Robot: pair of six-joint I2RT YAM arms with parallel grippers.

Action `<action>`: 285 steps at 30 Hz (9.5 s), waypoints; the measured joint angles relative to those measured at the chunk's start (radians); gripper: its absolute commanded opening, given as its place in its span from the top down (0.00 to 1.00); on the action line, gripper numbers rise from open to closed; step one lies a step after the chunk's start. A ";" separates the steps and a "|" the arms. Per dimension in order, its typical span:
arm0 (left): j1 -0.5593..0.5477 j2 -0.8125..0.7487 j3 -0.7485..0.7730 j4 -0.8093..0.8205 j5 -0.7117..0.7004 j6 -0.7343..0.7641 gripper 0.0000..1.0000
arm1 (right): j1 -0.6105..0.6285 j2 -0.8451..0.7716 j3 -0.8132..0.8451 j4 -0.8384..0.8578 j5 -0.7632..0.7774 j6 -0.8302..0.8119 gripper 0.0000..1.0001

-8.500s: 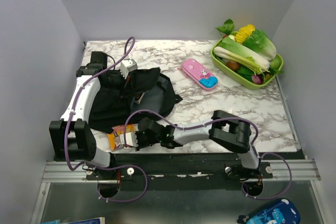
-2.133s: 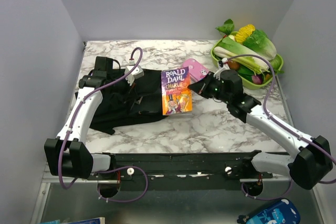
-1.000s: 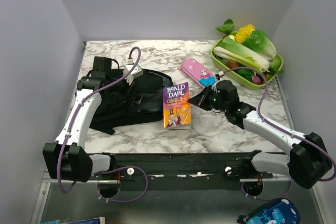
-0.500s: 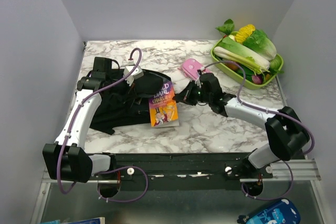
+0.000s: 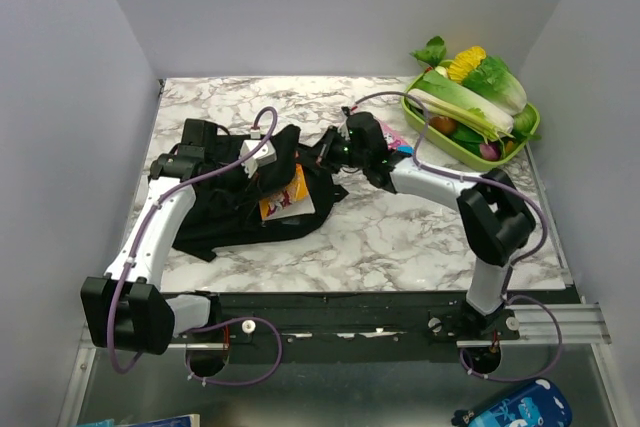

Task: Pack the student bag
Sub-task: Place the book in the student bag, then pick up the stationery from the center of the board, then place the stationery in the student bag, then adjust the student bag at the center of the board.

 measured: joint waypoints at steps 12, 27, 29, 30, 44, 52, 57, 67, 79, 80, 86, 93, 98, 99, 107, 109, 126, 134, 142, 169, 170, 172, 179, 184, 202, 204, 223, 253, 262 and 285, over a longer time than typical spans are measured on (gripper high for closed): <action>-0.008 -0.049 -0.023 -0.040 0.018 0.026 0.92 | 0.124 0.277 0.296 -0.076 0.077 -0.032 0.99; -0.011 -0.069 -0.040 -0.063 0.044 0.024 0.92 | 0.150 0.211 0.104 -0.130 0.163 -0.184 0.56; -0.011 -0.069 -0.040 -0.061 0.044 0.023 0.92 | 0.144 0.193 0.091 -0.133 0.171 -0.201 0.79; -0.011 -0.069 -0.040 -0.060 0.044 0.023 0.92 | 0.143 0.188 0.089 -0.131 0.172 -0.209 0.84; -0.018 -0.061 -0.056 -0.006 0.042 -0.039 0.01 | 0.196 0.013 0.090 -0.113 0.188 -0.277 0.89; -0.027 -0.140 -0.144 0.200 0.019 -0.230 0.01 | 0.197 -0.019 0.087 -0.081 0.175 -0.252 0.92; -0.066 -0.148 -0.142 0.267 0.012 -0.309 0.01 | 0.201 -0.019 0.094 -0.090 0.155 -0.245 0.93; -0.211 -0.147 -0.150 0.314 -0.213 -0.351 0.18 | 0.208 -0.019 0.140 -0.122 0.146 -0.246 0.93; -0.216 -0.150 -0.180 0.331 -0.409 -0.321 1.00 | 0.195 -0.019 0.141 -0.166 0.157 -0.275 0.35; -0.216 -0.150 -0.178 0.330 -0.410 -0.322 1.00 | 0.188 -0.019 0.141 -0.172 0.159 -0.282 0.25; -0.216 -0.150 -0.137 0.304 -0.423 -0.332 1.00 | 0.039 -0.038 0.164 -0.295 0.271 -0.454 0.00; -0.216 -0.147 -0.124 0.288 -0.423 -0.351 1.00 | -0.104 0.051 0.343 -0.448 0.642 -0.792 0.00; -0.216 -0.129 -0.124 0.287 -0.419 -0.355 1.00 | -0.182 0.152 0.394 -0.518 0.683 -0.885 0.00; -0.216 -0.126 -0.124 0.286 -0.418 -0.355 1.00 | -0.202 0.170 0.402 -0.533 0.682 -0.893 0.00; -0.214 -0.120 -0.098 0.281 -0.408 -0.358 1.00 | -0.330 0.314 0.578 -0.620 0.621 -0.909 0.00; -0.214 -0.117 -0.093 0.277 -0.407 -0.358 1.00 | -0.338 0.343 0.626 -0.639 0.603 -0.910 0.00; -0.213 -0.092 -0.052 0.258 -0.403 -0.353 1.00 | -0.342 0.424 0.669 -0.718 0.409 -0.892 0.00; -0.212 -0.092 -0.042 0.244 -0.403 -0.346 1.00 | -0.369 0.425 0.652 -0.719 0.373 -0.874 0.00; -0.212 -0.092 -0.033 0.235 -0.398 -0.342 1.00 | -0.388 0.385 0.547 -0.658 0.269 -0.836 0.00; -0.207 -0.103 -0.027 0.235 -0.381 -0.335 1.00 | -0.348 0.187 0.128 -0.433 0.015 -0.557 0.49; -0.207 -0.104 -0.027 0.235 -0.381 -0.334 1.00 | -0.348 0.187 0.124 -0.419 0.011 -0.552 0.53; -0.207 -0.104 -0.027 0.235 -0.381 -0.332 1.00 | -0.349 0.181 0.107 -0.382 -0.002 -0.537 0.63; -0.207 -0.104 -0.027 0.235 -0.380 -0.330 1.00 | -0.343 0.111 -0.006 -0.281 -0.060 -0.497 1.00; -0.207 -0.104 -0.029 0.237 -0.380 -0.328 1.00 | -0.330 0.004 -0.087 -0.288 -0.074 -0.496 0.99; -0.207 -0.118 -0.031 0.238 -0.381 -0.333 1.00 | -0.104 -0.238 0.004 -0.438 -0.099 -0.496 0.99; -0.206 -0.119 -0.031 0.238 -0.380 -0.336 1.00 | -0.070 -0.200 0.018 -0.489 -0.089 -0.495 0.99; -0.205 -0.150 -0.031 0.225 -0.309 -0.335 1.00 | 0.051 0.116 0.409 -0.871 0.194 -0.480 0.99; -0.205 -0.151 -0.031 0.147 -0.224 -0.237 0.98 | 0.105 -0.150 0.253 -0.784 0.386 -0.474 0.33; -0.205 -0.155 -0.028 0.132 -0.224 -0.227 0.98 | 0.014 -0.051 0.130 -0.719 0.383 -0.499 0.32; -0.205 -0.149 -0.005 0.104 -0.225 -0.222 0.98 | 0.043 0.070 -0.030 -0.389 0.063 -0.381 1.00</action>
